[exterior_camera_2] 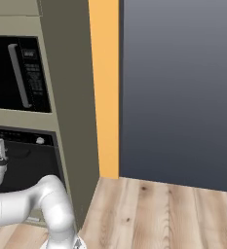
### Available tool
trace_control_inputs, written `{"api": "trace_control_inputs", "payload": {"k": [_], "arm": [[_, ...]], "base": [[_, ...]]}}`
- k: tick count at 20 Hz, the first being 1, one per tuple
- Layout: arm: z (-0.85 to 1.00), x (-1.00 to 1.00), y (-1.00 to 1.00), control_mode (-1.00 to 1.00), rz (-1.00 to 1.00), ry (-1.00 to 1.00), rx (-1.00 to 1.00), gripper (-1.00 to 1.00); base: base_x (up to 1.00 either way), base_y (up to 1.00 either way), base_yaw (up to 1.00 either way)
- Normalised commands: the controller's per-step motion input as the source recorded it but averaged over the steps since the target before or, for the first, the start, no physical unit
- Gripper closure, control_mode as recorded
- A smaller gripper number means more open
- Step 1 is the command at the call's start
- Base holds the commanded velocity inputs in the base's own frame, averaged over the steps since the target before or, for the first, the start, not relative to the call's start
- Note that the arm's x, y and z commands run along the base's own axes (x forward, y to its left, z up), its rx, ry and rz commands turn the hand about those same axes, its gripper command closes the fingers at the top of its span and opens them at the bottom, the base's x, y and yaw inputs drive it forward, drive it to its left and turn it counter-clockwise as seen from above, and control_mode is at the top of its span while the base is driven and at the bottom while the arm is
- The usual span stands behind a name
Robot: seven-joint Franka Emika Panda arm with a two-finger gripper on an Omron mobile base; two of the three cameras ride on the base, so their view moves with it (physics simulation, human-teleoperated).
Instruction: Take the fish from the oven and place it on the plate on the counter.
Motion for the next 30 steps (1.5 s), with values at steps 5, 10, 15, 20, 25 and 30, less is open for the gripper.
{"api": "trace_control_inputs", "payload": {"k": [5, 10, 15, 20, 25, 30], "arm": [[-0.18, -0.17, 0.00, -1.00, 0.00, 0.03, 0.00, 1.00], [-0.69, -0.51, 0.00, -1.00, 0.00, 0.11, 0.00, 1.00], [-0.88, -0.56, 0.00, -1.00, 0.00, 0.16, 0.00, 1.00], [-0.84, -0.61, 0.00, -1.00, 0.00, 0.15, 0.00, 1.00], [-0.85, -0.94, 0.00, -1.00, 0.01, -0.06, 0.00, 1.00], [-0.49, -1.00, 0.00, -1.00, 0.02, -0.11, 0.00, 1.00]], "base": [[0.00, 0.00, 0.00], [0.00, 0.00, 0.00], [0.00, 0.00, 0.00], [0.00, 0.00, 0.00], [0.00, 0.00, 0.00], [0.00, 0.00, 0.00]]}}
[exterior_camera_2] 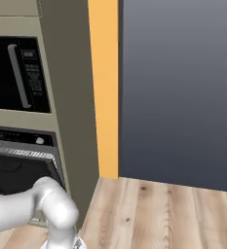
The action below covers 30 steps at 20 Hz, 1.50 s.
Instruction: Take the fish from the oven and place it on the plate on the counter.
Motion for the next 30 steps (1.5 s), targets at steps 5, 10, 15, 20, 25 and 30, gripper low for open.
{"api": "trace_control_inputs", "payload": {"k": [5, 10, 15, 20, 25, 30], "arm": [[-0.43, -0.94, 0.00, -1.00, 0.02, 0.00, 0.00, 1.00], [-0.47, -0.77, 0.00, -1.00, 0.01, 0.01, 0.00, 1.00], [-0.56, -0.64, 0.00, -1.00, 0.01, 0.05, 0.00, 1.00], [-0.61, -0.66, 0.00, -1.00, 0.02, 0.04, 0.00, 1.00], [-0.65, -0.68, 0.00, -1.00, 0.02, 0.01, 0.00, 1.00], [-0.44, -0.50, 0.00, -1.00, 0.01, 0.03, 0.00, 1.00]], "base": [[0.00, 0.00, 0.00], [0.00, 0.00, 0.00], [0.00, 0.00, 0.00], [0.00, 0.00, 0.00], [0.00, 0.00, 0.00], [0.00, 0.00, 0.00]]}}
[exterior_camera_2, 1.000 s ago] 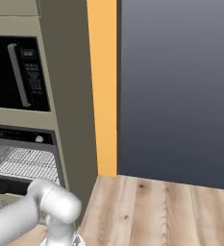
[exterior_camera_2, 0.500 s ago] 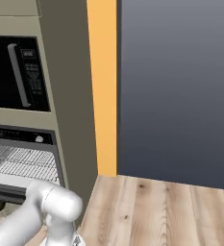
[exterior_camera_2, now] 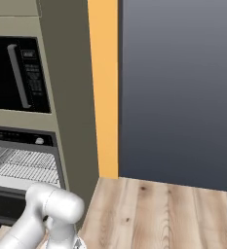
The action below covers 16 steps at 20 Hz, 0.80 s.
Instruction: Take the fish from the oven and place it on the plate on the counter.
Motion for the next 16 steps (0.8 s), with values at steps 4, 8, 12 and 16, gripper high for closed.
{"api": "trace_control_inputs", "payload": {"k": [4, 8, 12, 16], "arm": [[0.00, -0.06, 0.00, -1.00, 0.00, 0.00, 0.00, -1.00], [0.15, -0.54, 0.01, -1.00, 0.02, -0.08, 0.00, -1.00], [0.83, -1.00, 0.05, -1.00, 0.09, -0.25, 0.00, -1.00], [0.99, -1.00, 0.10, -1.00, 0.16, -0.27, 0.00, -1.00]], "base": [[0.00, 0.00, 0.00], [0.00, 0.00, 0.00], [0.00, 0.00, 0.00], [0.00, 0.00, 0.00]]}}
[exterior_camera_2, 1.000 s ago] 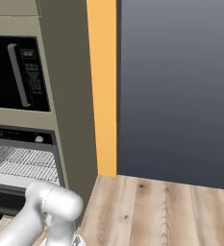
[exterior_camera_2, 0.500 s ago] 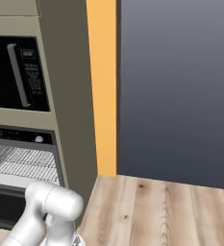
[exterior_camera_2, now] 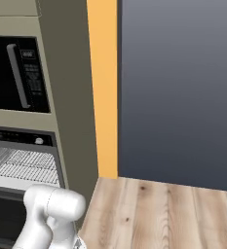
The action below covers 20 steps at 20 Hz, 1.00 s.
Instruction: Take the fish from the oven and place it on the plate on the counter.
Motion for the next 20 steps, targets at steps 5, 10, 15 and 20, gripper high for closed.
{"api": "trace_control_inputs", "payload": {"k": [5, 10, 15, 20], "arm": [[1.00, -0.80, 0.07, -1.00, 0.15, -0.27, 0.00, -1.00], [0.99, -0.13, 0.01, -1.00, 0.11, -0.12, 0.01, -1.00], [0.92, 0.23, -0.07, -1.00, 0.01, 0.00, 0.08, -1.00], [0.77, 0.32, -0.30, -1.00, 0.00, 0.00, 0.14, -1.00]], "base": [[0.00, 0.00, 0.00], [0.00, 0.00, 0.00], [0.00, 0.00, 0.00], [0.00, 0.00, 0.00]]}}
